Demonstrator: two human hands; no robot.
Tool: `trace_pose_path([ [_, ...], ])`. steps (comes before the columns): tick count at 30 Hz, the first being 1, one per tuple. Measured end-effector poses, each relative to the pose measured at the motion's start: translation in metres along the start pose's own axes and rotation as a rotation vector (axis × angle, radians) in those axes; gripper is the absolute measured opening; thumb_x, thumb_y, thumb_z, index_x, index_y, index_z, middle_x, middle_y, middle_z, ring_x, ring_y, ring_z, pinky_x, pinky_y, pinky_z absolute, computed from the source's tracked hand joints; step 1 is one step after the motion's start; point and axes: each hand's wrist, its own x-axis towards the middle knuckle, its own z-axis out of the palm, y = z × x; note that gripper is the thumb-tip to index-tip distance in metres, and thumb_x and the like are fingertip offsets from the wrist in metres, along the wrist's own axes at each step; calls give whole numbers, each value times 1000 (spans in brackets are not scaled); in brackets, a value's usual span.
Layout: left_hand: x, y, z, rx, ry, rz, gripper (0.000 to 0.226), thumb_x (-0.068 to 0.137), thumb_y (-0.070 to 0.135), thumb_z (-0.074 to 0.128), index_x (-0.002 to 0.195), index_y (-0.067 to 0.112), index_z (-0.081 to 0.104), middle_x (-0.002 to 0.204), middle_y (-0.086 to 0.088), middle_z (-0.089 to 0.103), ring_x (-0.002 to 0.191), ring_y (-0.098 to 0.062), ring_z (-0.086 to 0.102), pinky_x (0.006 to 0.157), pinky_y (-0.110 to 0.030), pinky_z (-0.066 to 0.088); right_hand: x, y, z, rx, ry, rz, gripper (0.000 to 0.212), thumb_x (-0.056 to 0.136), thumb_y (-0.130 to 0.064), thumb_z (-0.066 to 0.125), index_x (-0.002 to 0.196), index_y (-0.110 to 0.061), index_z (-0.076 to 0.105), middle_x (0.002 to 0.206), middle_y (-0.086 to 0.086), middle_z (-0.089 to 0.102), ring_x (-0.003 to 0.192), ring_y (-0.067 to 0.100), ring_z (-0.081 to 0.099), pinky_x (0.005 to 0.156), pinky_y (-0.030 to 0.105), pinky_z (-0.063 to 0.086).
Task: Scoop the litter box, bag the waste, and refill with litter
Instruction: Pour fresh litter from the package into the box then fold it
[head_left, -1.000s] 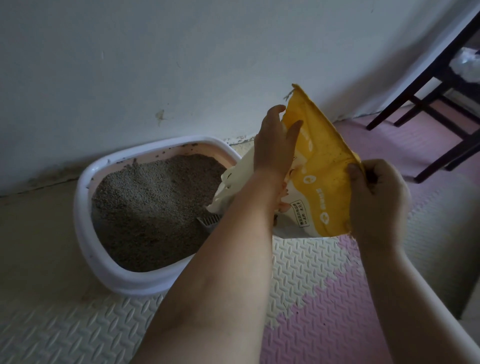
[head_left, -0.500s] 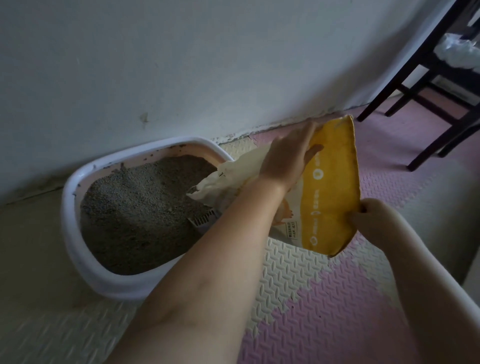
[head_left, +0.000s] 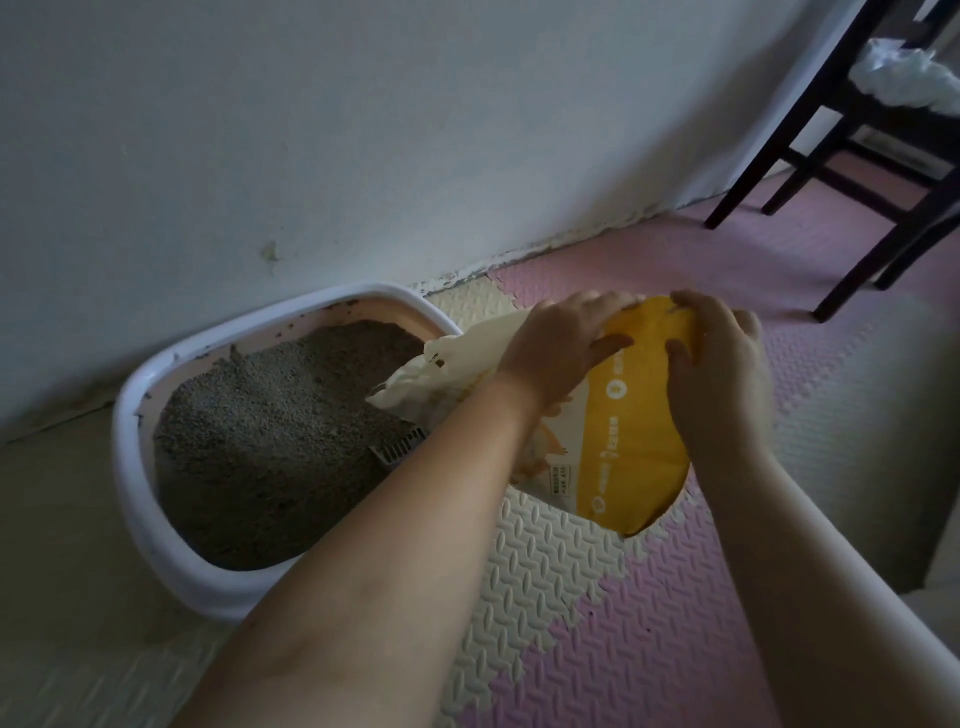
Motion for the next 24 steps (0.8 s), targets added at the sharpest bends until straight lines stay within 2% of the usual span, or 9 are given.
trace_pose_path([
  [5, 0, 0, -9, -27, 10, -66, 58, 83, 47, 66, 130, 15, 54, 124, -6, 63, 109, -22, 61, 92, -40, 48, 1, 12, 2, -40, 87, 29, 34, 87, 3, 47, 113, -16, 55, 112, 7, 55, 81, 17, 46, 58, 28, 32],
  [7, 1, 0, -14, -21, 58, -70, 57, 86, 46, 63, 132, 13, 52, 124, -6, 63, 104, -20, 63, 89, -35, 50, 2, 21, 4, -86, 69, 96, 35, 85, 6, 46, 112, -15, 54, 111, 9, 56, 79, 18, 46, 60, 30, 36],
  [10, 5, -3, -22, -8, 139, -106, 52, 91, 43, 57, 133, 13, 51, 128, -3, 61, 103, -18, 64, 85, -24, 47, 2, 37, 5, -109, 16, 236, 36, 83, 7, 45, 112, -12, 52, 109, 13, 60, 82, 23, 50, 68, 41, 47],
  [13, 2, -6, -23, -7, 158, -131, 51, 91, 42, 57, 133, 13, 50, 125, -4, 63, 103, -18, 63, 81, -20, 44, 0, 51, 8, -160, -54, 310, 29, 87, 2, 46, 112, -10, 51, 106, 16, 61, 87, 31, 55, 71, 43, 49],
  [17, 1, -5, -20, -20, 163, -141, 56, 87, 43, 63, 132, 12, 51, 123, -7, 64, 102, -21, 64, 82, -22, 44, -7, 64, 15, -217, -135, 413, 25, 88, 1, 45, 111, -7, 49, 103, 17, 59, 92, 36, 57, 71, 43, 48],
  [20, 2, -4, -18, -18, 156, -140, 59, 84, 44, 66, 131, 11, 52, 117, -8, 66, 99, -22, 65, 82, -28, 49, -13, 74, 20, -237, -210, 535, 21, 86, -1, 50, 108, -2, 47, 95, 15, 55, 88, 36, 57, 64, 39, 45],
  [22, 1, -3, -16, -14, 145, -134, 59, 83, 44, 67, 130, 10, 52, 112, -9, 67, 96, -23, 66, 81, -31, 52, -14, 75, 20, -263, -250, 562, 28, 83, -2, 51, 109, 5, 51, 99, 18, 57, 91, 36, 56, 72, 43, 47],
  [24, 1, -4, -16, -10, 151, -135, 60, 82, 44, 67, 130, 10, 52, 112, -9, 67, 96, -23, 66, 80, -32, 54, -13, 69, 18, -325, -264, 466, 40, 82, -2, 52, 122, 3, 50, 119, 22, 55, 109, 38, 51, 90, 45, 44],
])
